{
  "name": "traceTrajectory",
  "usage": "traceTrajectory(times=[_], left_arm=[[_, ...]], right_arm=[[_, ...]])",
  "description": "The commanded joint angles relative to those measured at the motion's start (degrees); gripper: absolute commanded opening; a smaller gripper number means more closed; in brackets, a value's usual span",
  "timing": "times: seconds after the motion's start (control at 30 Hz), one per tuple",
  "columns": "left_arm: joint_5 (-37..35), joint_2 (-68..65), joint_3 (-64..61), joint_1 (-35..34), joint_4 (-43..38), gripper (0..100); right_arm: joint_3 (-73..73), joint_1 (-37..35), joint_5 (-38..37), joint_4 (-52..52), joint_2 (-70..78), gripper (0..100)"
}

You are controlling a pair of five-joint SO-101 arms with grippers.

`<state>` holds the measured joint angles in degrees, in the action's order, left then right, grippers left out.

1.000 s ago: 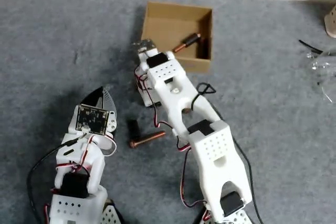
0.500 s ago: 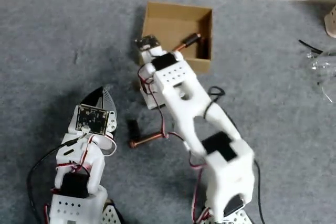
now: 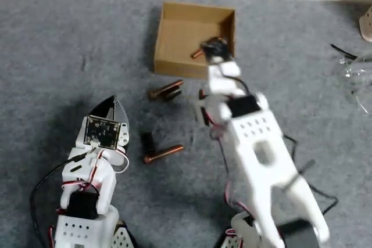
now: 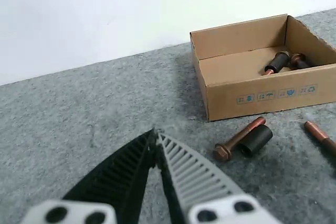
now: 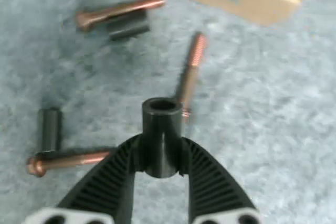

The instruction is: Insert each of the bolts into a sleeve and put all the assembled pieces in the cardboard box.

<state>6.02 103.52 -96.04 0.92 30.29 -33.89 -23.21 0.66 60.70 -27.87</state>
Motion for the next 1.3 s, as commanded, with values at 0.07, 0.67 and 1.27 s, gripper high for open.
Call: traceTrajectory(times=[0.07,0.67,1.27], left_arm=[[-0.3,0.4,-1.2,-0.3,-1.3,1],[-0.3,0.3,-1.2,-0.1,-1.2,1],[3.0,-5.1,16.3,6.3,14.9,1]], right_arm=[[-14.5,5.2,-1.1,-6.6,-19.7,0.4],[-57.5,22.6,-7.1,-6.4,-77.8,0.4],[-61.9,23.1,-7.4,-12.8,-75.4,0.4]])
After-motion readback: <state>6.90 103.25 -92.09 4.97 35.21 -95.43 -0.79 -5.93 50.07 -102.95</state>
